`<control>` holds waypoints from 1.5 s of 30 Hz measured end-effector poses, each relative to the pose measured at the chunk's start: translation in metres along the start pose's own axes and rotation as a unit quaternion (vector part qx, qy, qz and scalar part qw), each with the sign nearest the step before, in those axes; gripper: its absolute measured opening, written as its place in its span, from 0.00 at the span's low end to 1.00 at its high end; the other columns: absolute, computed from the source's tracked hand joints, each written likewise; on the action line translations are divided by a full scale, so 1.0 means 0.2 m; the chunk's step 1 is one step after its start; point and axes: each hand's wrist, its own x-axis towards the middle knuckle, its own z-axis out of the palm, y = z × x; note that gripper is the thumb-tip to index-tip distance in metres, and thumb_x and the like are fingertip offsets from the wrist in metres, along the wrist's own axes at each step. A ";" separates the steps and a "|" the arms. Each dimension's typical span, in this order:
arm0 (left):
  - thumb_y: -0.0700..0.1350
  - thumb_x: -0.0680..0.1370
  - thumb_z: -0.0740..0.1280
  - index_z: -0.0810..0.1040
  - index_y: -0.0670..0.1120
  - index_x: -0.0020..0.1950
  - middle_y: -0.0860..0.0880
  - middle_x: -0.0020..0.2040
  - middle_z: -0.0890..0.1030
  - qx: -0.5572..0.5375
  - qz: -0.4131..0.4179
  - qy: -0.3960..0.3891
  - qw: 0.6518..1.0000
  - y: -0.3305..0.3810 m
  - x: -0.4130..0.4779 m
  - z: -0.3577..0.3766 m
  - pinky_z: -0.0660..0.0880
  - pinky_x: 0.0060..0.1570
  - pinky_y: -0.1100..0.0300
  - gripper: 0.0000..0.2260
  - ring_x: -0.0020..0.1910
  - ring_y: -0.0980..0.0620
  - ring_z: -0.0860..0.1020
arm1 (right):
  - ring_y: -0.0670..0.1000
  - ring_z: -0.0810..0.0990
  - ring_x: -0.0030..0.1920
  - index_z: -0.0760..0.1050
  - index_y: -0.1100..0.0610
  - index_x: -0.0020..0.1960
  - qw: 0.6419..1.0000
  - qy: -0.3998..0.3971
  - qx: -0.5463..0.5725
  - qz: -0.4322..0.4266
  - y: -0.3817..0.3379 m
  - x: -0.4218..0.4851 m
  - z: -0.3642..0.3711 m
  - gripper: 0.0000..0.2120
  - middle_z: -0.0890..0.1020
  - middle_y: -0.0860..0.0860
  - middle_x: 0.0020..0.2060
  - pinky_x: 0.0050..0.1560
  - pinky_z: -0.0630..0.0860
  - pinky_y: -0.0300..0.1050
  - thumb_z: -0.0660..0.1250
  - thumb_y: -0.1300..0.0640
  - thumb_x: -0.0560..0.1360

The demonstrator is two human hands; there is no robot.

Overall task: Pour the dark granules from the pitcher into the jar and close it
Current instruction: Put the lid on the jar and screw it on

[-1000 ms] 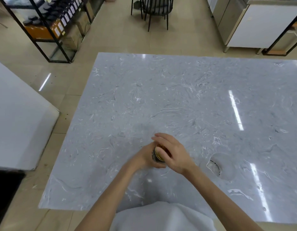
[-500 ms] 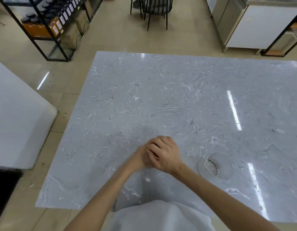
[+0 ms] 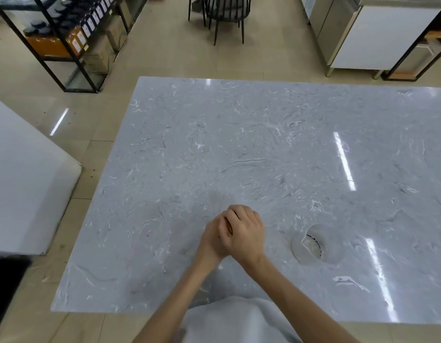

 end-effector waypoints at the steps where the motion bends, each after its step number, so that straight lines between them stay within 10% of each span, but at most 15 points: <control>1: 0.41 0.73 0.66 0.82 0.38 0.47 0.42 0.42 0.84 -0.013 -0.001 -0.058 0.998 -0.04 0.01 -0.03 0.75 0.39 0.59 0.09 0.40 0.43 0.84 | 0.54 0.80 0.48 0.80 0.55 0.43 0.998 -0.022 0.008 -0.050 0.03 -0.01 -0.02 0.04 0.83 0.50 0.45 0.48 0.74 0.49 0.67 0.56 0.74; 3: 0.47 0.74 0.68 0.81 0.50 0.55 0.49 0.50 0.84 -0.066 -0.025 -0.182 0.981 -0.13 0.02 -0.08 0.78 0.49 0.57 0.10 0.50 0.50 0.82 | 0.57 0.78 0.56 0.80 0.56 0.47 0.974 -0.091 0.036 -0.205 0.12 -0.03 -0.07 0.06 0.82 0.51 0.52 0.57 0.74 0.51 0.65 0.56 0.77; 6: 0.51 0.69 0.75 0.76 0.62 0.47 0.59 0.42 0.82 -0.146 -0.005 -0.217 0.965 -0.16 0.03 -0.13 0.77 0.40 0.64 0.11 0.43 0.60 0.82 | 0.57 0.79 0.57 0.80 0.56 0.48 0.938 -0.139 0.067 -0.309 0.22 0.01 -0.10 0.05 0.82 0.52 0.53 0.58 0.74 0.50 0.66 0.56 0.77; 12: 0.47 0.71 0.67 0.76 0.53 0.45 0.59 0.36 0.77 -0.143 -0.053 0.067 0.986 0.00 -0.09 0.01 0.70 0.38 0.78 0.04 0.38 0.66 0.76 | 0.52 0.82 0.48 0.81 0.55 0.42 0.993 0.005 0.004 -0.116 0.11 0.00 -0.02 0.04 0.83 0.48 0.44 0.45 0.76 0.48 0.68 0.57 0.74; 16: 0.51 0.72 0.61 0.80 0.46 0.41 0.54 0.33 0.79 -0.068 -0.043 0.008 0.997 -0.04 -0.04 0.01 0.66 0.32 0.74 0.12 0.33 0.55 0.80 | 0.52 0.80 0.47 0.79 0.53 0.42 0.999 -0.024 -0.019 -0.018 0.05 -0.01 -0.01 0.04 0.82 0.47 0.43 0.46 0.73 0.47 0.68 0.54 0.73; 21: 0.53 0.68 0.68 0.76 0.55 0.40 0.60 0.35 0.78 -0.106 0.064 -0.112 0.986 -0.18 0.00 -0.05 0.67 0.33 0.74 0.05 0.35 0.58 0.78 | 0.53 0.80 0.48 0.80 0.55 0.45 0.959 -0.119 0.033 -0.256 0.17 0.03 -0.09 0.06 0.84 0.50 0.47 0.48 0.74 0.47 0.66 0.54 0.76; 27: 0.52 0.71 0.69 0.78 0.53 0.50 0.65 0.41 0.77 -0.133 -0.083 0.050 0.986 -0.08 -0.15 0.13 0.69 0.39 0.79 0.09 0.41 0.67 0.75 | 0.52 0.82 0.45 0.81 0.55 0.40 0.996 0.021 0.006 -0.092 0.11 0.00 -0.02 0.05 0.84 0.49 0.42 0.41 0.75 0.47 0.69 0.56 0.73; 30: 0.57 0.72 0.62 0.76 0.56 0.47 0.66 0.36 0.72 -0.069 -0.091 0.005 0.993 -0.08 -0.10 0.07 0.66 0.32 0.79 0.09 0.36 0.68 0.73 | 0.52 0.80 0.45 0.80 0.54 0.42 0.999 0.010 0.003 -0.032 0.08 0.00 -0.01 0.03 0.83 0.49 0.42 0.42 0.73 0.47 0.69 0.55 0.73; 36: 0.56 0.65 0.75 0.71 0.60 0.60 0.60 0.49 0.79 -0.105 -0.010 -0.082 0.991 -0.23 -0.06 0.01 0.67 0.44 0.81 0.25 0.48 0.65 0.74 | 0.55 0.78 0.56 0.78 0.53 0.47 0.970 -0.064 -0.034 -0.231 0.18 -0.05 -0.06 0.05 0.81 0.49 0.54 0.48 0.71 0.51 0.65 0.53 0.78; 40: 0.56 0.66 0.75 0.74 0.56 0.57 0.67 0.46 0.75 -0.168 -0.094 0.014 0.981 -0.16 -0.17 0.11 0.66 0.45 0.82 0.22 0.46 0.68 0.74 | 0.52 0.82 0.50 0.80 0.54 0.44 0.991 0.023 -0.037 -0.127 0.13 -0.04 -0.01 0.04 0.83 0.48 0.46 0.44 0.75 0.48 0.68 0.56 0.75; 45: 0.51 0.79 0.60 0.73 0.46 0.63 0.50 0.51 0.82 -0.027 -0.078 0.067 0.994 -0.06 -0.21 0.19 0.73 0.49 0.72 0.15 0.48 0.56 0.81 | 0.50 0.80 0.48 0.80 0.54 0.43 0.998 0.017 -0.031 0.056 0.02 -0.02 0.00 0.02 0.82 0.47 0.44 0.46 0.74 0.46 0.69 0.56 0.73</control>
